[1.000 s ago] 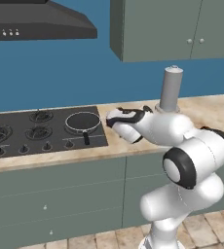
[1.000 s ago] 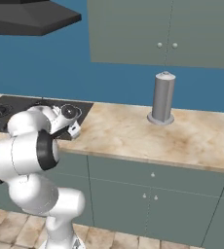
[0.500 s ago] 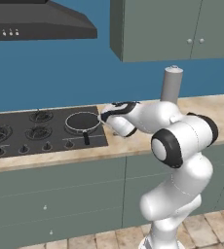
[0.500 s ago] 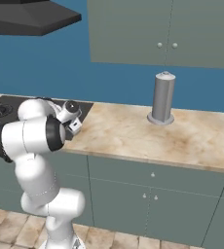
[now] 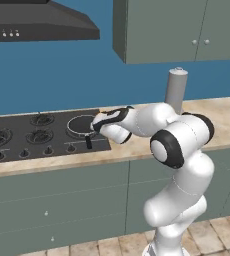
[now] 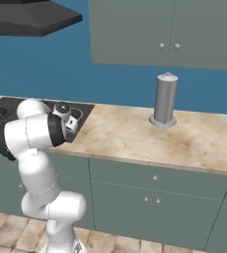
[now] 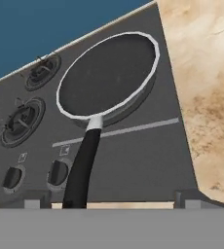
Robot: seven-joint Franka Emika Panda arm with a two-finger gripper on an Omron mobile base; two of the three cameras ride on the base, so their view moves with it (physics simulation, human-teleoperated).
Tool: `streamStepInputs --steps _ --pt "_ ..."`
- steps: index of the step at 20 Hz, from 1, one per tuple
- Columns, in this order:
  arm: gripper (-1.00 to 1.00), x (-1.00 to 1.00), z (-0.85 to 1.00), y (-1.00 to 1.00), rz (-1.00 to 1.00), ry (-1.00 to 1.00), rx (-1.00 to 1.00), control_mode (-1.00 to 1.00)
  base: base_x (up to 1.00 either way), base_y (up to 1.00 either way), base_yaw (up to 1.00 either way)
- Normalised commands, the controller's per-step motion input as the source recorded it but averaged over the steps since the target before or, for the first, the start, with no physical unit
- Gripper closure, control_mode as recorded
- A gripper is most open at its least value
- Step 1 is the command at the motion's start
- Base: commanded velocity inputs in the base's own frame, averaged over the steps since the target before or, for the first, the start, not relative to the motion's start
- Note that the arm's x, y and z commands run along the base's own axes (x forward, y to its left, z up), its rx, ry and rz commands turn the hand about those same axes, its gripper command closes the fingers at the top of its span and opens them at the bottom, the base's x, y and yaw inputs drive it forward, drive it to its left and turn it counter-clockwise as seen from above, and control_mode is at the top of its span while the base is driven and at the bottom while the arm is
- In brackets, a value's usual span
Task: Move the pot and pan from the stove into the sink.
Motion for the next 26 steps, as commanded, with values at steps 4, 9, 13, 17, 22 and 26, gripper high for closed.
streamStepInputs --steps 4,9,13,17,22,26 --pt "-1.00 -0.01 -0.14 0.24 0.28 -0.28 -0.25 -1.00 0.00 0.00 0.00" --pt "-1.00 -0.01 -0.06 0.11 0.09 -0.08 -0.09 -1.00 0.00 0.00 0.00" --pt "-1.00 0.00 -0.07 0.30 0.00 0.00 -0.03 -1.00 0.00 0.00 0.00" --pt "-1.00 0.11 -0.09 0.68 -0.01 0.03 -0.11 -1.00 0.00 0.00 0.00" --pt "-1.00 0.26 -0.05 0.67 -0.02 0.07 -0.13 -1.00 0.00 0.00 0.00" --pt "-1.00 0.08 0.00 0.19 0.00 0.00 -0.02 -1.00 0.00 0.00 0.00"
